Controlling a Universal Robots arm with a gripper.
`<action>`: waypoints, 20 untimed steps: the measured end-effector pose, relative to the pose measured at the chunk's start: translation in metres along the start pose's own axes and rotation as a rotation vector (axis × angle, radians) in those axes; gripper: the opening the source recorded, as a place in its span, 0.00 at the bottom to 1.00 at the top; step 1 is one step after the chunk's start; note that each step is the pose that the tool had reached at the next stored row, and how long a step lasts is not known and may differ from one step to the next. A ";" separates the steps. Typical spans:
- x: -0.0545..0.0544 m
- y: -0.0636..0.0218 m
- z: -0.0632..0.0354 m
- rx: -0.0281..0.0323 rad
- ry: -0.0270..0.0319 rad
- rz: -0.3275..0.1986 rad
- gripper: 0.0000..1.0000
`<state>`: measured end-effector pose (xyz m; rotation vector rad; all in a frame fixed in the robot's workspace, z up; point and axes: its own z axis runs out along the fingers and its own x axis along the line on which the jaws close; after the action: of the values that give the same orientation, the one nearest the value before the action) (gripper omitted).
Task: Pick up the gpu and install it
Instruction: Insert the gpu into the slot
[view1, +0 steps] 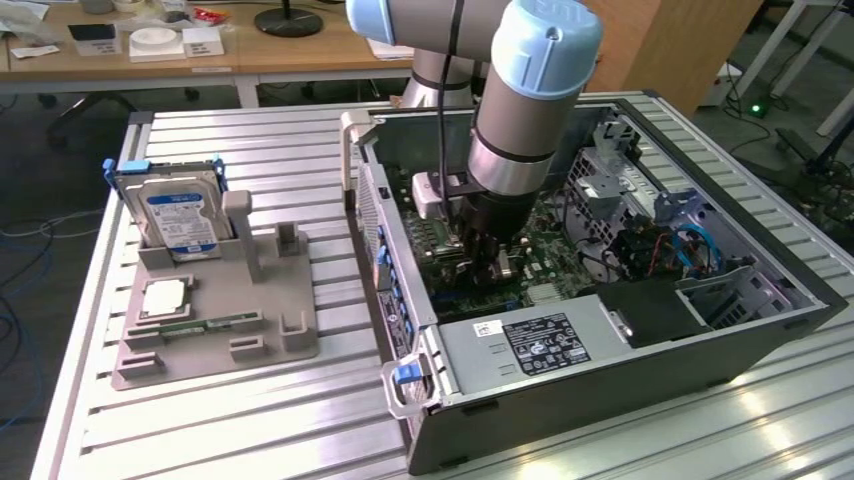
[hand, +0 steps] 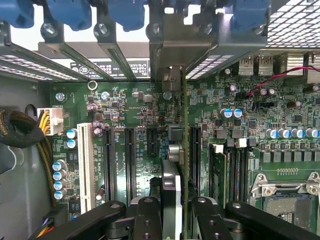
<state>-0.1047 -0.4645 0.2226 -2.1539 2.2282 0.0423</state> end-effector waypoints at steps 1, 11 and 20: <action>0.000 0.0001 0.0003 -0.0001 -0.0017 0.000 0.28; -0.001 -0.0002 -0.0230 0.0052 -0.0003 0.000 0.35; -0.002 -0.0004 -0.0443 0.0135 -0.0006 -0.001 0.35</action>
<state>-0.1047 -0.4645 0.2670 -2.1475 2.2209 0.0277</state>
